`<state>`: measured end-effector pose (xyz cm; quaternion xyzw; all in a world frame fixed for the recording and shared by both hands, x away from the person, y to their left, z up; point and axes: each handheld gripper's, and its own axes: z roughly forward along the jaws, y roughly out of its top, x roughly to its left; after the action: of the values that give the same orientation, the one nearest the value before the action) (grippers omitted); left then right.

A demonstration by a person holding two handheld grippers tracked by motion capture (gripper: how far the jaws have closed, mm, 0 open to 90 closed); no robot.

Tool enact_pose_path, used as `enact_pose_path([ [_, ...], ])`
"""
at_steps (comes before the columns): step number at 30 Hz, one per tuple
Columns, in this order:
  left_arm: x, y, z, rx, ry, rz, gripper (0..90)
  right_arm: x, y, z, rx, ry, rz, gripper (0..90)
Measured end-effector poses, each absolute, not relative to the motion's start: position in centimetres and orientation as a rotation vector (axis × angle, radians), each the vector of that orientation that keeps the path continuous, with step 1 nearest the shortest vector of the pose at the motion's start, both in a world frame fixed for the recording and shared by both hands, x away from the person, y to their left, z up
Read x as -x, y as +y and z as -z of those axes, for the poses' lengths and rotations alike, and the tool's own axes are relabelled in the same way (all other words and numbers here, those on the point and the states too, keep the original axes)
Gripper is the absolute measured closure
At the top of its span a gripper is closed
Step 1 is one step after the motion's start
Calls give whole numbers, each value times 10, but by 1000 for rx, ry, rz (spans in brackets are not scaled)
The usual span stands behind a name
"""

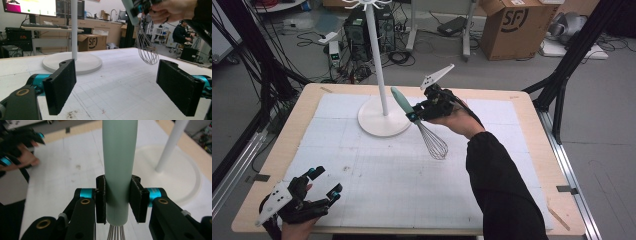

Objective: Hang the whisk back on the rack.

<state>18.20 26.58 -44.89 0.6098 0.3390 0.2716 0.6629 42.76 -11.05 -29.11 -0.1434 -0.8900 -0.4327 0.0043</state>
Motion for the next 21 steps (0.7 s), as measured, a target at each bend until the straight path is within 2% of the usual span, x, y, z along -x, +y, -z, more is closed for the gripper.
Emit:
enact_pose_path([
  [21, -177, 277, 450, -1354, 801, -626, 170, -458, -66, 200, 322, -2618, 1676, 695],
])
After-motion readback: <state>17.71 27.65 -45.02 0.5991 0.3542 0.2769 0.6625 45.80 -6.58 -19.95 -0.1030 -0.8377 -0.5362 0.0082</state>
